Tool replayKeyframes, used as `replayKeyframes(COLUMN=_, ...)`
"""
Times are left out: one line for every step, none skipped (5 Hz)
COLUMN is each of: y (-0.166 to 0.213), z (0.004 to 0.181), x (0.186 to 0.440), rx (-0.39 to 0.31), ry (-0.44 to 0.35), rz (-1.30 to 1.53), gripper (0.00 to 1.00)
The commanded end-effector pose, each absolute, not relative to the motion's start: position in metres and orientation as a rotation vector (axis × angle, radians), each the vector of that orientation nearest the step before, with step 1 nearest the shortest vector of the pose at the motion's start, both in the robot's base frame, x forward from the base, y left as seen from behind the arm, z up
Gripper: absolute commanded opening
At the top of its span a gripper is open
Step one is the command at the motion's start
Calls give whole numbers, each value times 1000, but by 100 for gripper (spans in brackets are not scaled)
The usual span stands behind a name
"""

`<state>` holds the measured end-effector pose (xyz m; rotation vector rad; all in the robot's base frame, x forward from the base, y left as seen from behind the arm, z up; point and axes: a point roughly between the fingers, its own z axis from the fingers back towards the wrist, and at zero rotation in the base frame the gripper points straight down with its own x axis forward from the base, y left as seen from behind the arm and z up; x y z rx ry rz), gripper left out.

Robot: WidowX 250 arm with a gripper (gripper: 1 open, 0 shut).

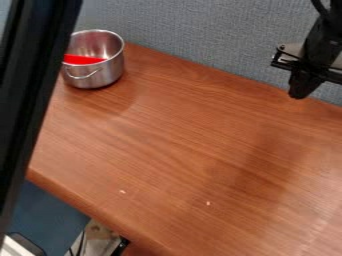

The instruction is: Put the red object in the metal pot

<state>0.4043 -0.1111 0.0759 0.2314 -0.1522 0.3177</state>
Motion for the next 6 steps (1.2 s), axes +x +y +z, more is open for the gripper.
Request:
replayKeyframes(y=-138, z=82, x=404, rx=219, ry=-174, rz=258, gripper=0)
replayKeyframes(y=-158, z=61, x=403, rx=241, ry=-133, rz=214, gripper=0)
replayKeyframes(y=-161, z=47, x=408, rx=265, ry=-114, rz=231, gripper=0)
replayKeyframes(y=-160, z=70, x=402, rx=240, ry=-118, rz=199, gripper=0)
replayKeyframes(y=-155, z=86, x=404, rx=229, ry=-127, rz=230, gripper=0)
replayKeyframes(y=-144, z=116, x=406, rx=207, ry=-164, rz=281, gripper=0)
